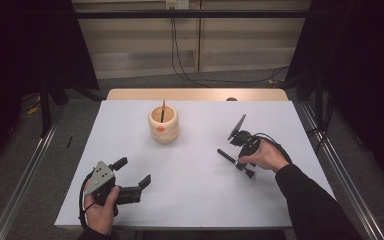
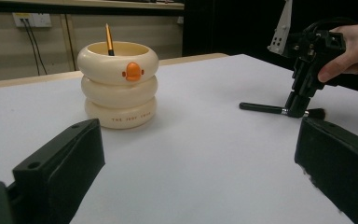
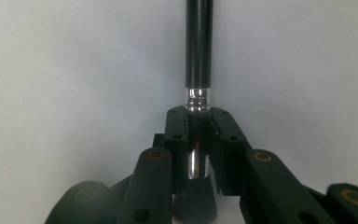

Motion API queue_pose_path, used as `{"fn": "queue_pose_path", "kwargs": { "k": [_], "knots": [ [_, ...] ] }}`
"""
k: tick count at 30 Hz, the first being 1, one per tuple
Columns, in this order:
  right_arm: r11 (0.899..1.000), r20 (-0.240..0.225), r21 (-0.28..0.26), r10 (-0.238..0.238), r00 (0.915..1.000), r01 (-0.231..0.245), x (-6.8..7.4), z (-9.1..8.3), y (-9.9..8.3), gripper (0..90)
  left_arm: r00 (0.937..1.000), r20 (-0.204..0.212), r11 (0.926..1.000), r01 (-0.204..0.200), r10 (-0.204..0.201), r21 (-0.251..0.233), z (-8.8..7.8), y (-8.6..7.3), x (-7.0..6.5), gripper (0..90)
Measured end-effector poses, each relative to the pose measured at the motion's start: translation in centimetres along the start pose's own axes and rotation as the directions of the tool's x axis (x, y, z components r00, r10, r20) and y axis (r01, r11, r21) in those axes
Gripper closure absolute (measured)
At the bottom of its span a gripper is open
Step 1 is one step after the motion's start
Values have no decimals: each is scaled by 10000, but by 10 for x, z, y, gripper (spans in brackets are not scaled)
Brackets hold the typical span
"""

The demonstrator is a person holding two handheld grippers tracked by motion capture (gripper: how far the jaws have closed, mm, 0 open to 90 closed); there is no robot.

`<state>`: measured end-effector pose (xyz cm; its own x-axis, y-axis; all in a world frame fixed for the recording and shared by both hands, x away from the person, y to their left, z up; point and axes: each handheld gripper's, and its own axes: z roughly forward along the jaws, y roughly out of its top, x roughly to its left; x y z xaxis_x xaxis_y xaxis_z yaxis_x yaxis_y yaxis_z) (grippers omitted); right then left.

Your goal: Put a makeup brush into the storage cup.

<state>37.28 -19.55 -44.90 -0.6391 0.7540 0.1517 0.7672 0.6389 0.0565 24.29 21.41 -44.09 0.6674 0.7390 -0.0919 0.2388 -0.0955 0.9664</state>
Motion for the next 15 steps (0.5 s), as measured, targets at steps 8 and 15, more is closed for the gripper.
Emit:
{"fn": "queue_pose_path", "kwargs": {
  "k": [8,15],
  "knots": [
    [9999,-29,-63,-87,10000,87,-1,-1,-1,782,10000,30,10000,38,-38,28,0,0,1,14],
    [9998,-196,-106,-188,9996,186,-2,-2,-4,782,10000,16,10000,15,-15,10,0,0,1,14]
  ]
}}
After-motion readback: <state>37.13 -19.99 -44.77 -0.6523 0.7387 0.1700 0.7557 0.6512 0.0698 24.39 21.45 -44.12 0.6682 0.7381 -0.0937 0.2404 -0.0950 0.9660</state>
